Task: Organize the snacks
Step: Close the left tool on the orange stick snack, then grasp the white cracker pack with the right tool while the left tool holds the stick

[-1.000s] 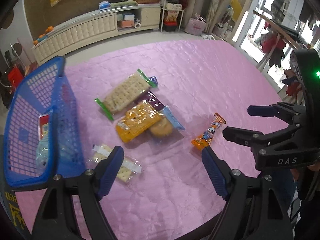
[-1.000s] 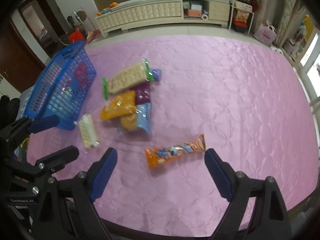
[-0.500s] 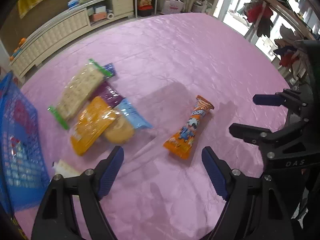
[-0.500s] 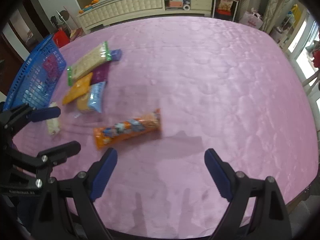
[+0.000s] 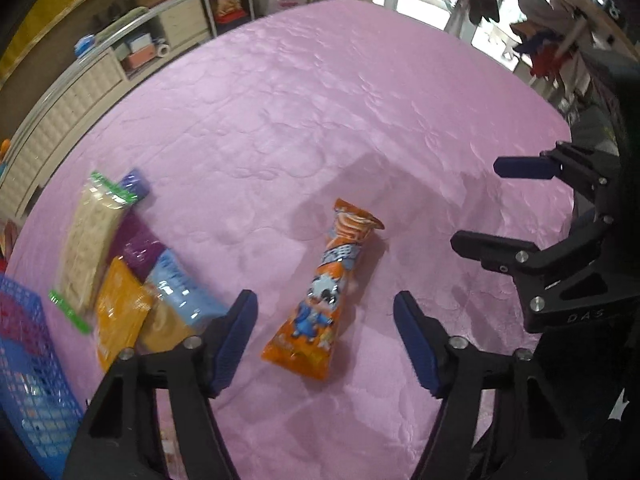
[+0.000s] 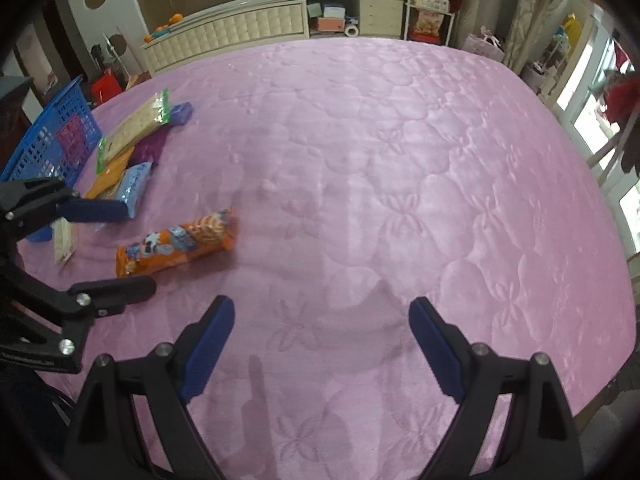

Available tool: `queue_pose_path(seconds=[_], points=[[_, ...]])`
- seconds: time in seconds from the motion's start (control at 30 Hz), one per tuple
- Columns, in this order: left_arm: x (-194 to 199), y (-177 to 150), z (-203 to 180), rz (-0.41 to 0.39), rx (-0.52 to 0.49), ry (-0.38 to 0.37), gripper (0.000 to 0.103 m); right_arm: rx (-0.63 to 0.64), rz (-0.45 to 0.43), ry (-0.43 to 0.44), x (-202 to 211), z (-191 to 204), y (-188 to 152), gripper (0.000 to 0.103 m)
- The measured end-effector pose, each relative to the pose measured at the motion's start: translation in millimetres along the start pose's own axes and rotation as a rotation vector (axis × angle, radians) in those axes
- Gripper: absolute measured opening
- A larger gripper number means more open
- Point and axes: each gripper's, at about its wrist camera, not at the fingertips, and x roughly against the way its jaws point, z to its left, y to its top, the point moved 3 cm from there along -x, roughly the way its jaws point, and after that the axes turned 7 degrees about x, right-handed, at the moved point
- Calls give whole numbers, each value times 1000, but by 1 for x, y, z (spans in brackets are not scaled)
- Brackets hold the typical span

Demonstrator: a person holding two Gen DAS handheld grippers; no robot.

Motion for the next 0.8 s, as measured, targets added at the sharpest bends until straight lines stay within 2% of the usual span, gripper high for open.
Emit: queue_pose_path(seconds=[0.1,0.2,0.27,0.3,0.37,0.4,0.47,0.57,0.63,0.8], points=[[-8,4,-4,28,-18,-5,59,-32,4,12,-4,-3,0,91],[-18,9,-7,54,-20,0,50,-56,-8,25,-2,-7,0,91],[-25,11,-6,80,-4,3,40,-63,-7,32,-3,-9,0,91],[-25,12,-6,69,-2,3,38,-68,-5,36,-3,-10,-1,91],[-24,13,-5,70,7,6,26,-73,-6,38,-4,-11,-1,91],[-24,12,-5,71,13,3,24,-74,-7,38,-3,-10,0,91],[-22,10,-4,65,29,0,14,-70,-11,44,-2,-10,1,91],[-11,0,0,30,82,-4,13,-57,-21,49,2,-2,1,91],[3,-13,9,-4,135,-25,13,-50,-24,59,4,3,1,91],[43,-49,21,-97,214,-22,13,-13,-29,83,10,26,1,91]])
